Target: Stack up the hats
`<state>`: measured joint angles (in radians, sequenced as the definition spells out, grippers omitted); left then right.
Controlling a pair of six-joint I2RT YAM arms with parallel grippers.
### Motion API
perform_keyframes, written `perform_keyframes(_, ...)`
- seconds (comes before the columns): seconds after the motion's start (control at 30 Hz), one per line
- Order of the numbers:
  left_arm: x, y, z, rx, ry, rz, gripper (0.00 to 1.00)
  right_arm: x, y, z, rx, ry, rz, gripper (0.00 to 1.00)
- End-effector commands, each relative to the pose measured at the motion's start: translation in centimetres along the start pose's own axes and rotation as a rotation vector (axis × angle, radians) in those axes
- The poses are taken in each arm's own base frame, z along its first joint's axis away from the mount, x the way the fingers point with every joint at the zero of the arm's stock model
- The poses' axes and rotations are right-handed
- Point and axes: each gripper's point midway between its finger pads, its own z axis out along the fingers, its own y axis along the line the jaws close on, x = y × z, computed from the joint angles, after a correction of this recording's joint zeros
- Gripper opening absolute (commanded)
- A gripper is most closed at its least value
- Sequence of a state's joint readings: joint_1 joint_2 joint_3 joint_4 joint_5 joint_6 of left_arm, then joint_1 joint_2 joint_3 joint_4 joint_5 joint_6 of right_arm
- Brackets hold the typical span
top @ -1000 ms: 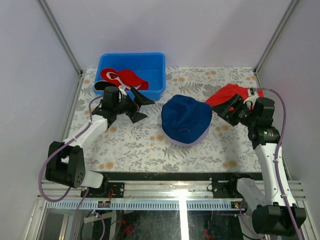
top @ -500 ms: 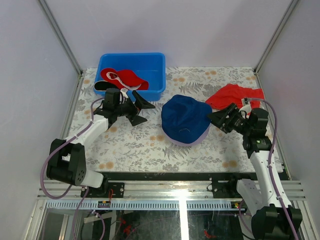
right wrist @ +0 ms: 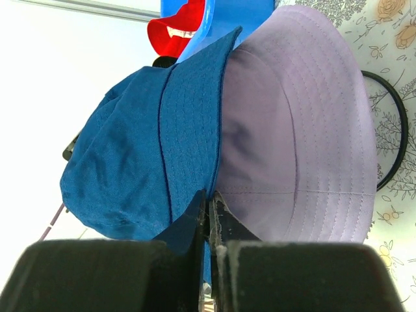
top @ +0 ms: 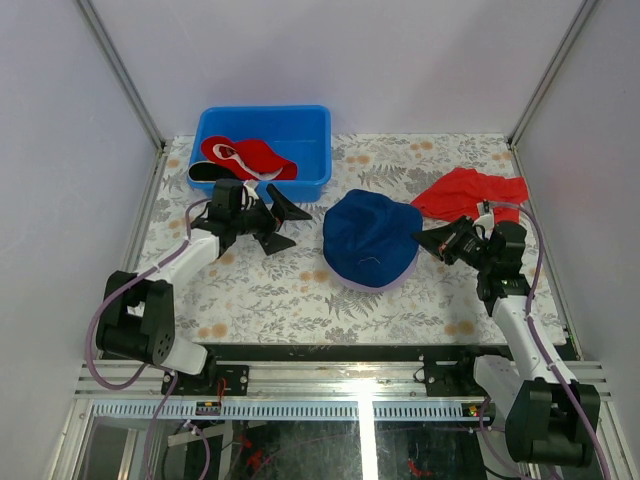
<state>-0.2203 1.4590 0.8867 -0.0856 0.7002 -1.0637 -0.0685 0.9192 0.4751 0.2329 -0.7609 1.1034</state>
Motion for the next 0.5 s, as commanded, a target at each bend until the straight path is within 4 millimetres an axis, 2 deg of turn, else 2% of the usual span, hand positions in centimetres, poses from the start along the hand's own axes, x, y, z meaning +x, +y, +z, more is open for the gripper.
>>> perform_keyframes(0.0,-0.3,-0.3,0.1,0.041,0.001,0.017,1.0,-0.2,0.0,-0.3,-0.006,-0.031,-0.022,0.0)
perform_keyframes(0.13,-0.3,0.0,0.5,0.048,0.004,0.012,1.0,0.2,-1.4,-0.4,0.047,-0.027,-0.015,0.0)
perform_keyframes(0.23,-0.2,0.6,1.0,0.072,0.011,0.011,1.0,0.3,-1.7,-0.3,0.049,-0.023,-0.009,0.0)
perform_keyframes(0.27,-0.2,0.8,1.2,0.084,0.015,0.005,0.95,0.3,-1.6,-0.3,0.047,-0.022,-0.006,0.0)
perform_keyframes(0.33,-0.1,1.0,1.6,0.117,0.021,-0.007,0.74,0.2,-1.5,-0.2,0.042,-0.023,-0.004,0.0)
perform_keyframes(0.37,-0.1,1.2,1.8,0.13,0.022,-0.022,0.69,0.1,-1.4,-0.1,0.041,-0.024,-0.002,0.0)
perform_keyframes(0.47,-0.3,0.6,2.3,0.23,0.02,-0.053,0.69,-0.1,-1.1,0.0,0.029,-0.019,0.006,0.0)
